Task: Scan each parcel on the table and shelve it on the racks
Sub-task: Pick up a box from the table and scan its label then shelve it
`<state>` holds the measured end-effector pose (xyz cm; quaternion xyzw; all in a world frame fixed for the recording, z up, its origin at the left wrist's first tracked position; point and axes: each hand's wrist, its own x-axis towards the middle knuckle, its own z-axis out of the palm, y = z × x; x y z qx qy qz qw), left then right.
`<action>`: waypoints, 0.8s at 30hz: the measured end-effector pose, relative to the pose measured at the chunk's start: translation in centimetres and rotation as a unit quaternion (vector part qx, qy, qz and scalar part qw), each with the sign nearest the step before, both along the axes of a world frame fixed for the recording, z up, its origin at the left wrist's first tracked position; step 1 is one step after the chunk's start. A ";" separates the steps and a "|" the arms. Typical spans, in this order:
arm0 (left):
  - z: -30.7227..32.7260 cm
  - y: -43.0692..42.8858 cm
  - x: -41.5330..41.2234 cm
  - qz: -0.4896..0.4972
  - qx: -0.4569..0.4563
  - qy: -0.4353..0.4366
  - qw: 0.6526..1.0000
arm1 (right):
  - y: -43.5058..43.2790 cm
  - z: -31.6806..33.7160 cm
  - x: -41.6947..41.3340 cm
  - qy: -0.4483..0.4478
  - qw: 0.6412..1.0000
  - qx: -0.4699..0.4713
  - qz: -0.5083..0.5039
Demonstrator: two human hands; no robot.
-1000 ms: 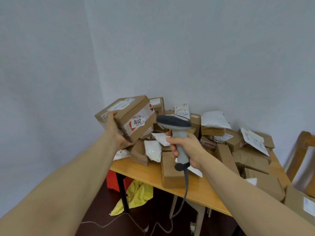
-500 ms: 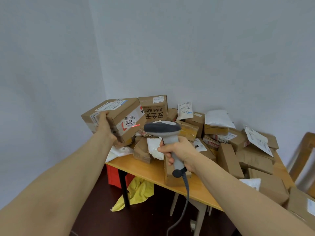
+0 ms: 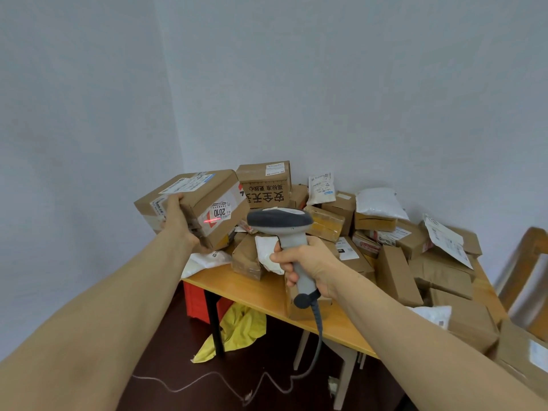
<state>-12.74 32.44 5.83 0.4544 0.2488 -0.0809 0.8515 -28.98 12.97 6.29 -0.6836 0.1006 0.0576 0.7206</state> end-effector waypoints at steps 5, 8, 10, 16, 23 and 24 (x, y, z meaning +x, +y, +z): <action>-0.4 0.1 0.3 -0.008 0.000 0.012 1.000 | 0.4 -0.2 0.2 0.012 1.000 0.011 0.001; -0.5 0.2 0.3 -0.021 0.003 0.010 1.000 | 0.7 -0.1 0.3 0.009 1.000 0.015 0.004; -0.4 0.5 0.4 -0.024 0.001 0.010 1.000 | 0.9 -0.1 0.4 0.009 1.000 0.010 0.006; -0.5 1.7 0.6 -0.006 0.004 0.024 1.000 | 1.6 -0.2 0.9 0.012 1.000 0.000 0.008; -0.9 2.8 1.2 -0.002 0.004 0.029 1.000 | 2.5 -0.2 1.7 0.021 1.000 -0.008 0.016; -1.0 3.0 1.2 0.000 0.006 0.027 1.000 | 2.7 -0.3 1.8 0.022 1.000 -0.010 0.015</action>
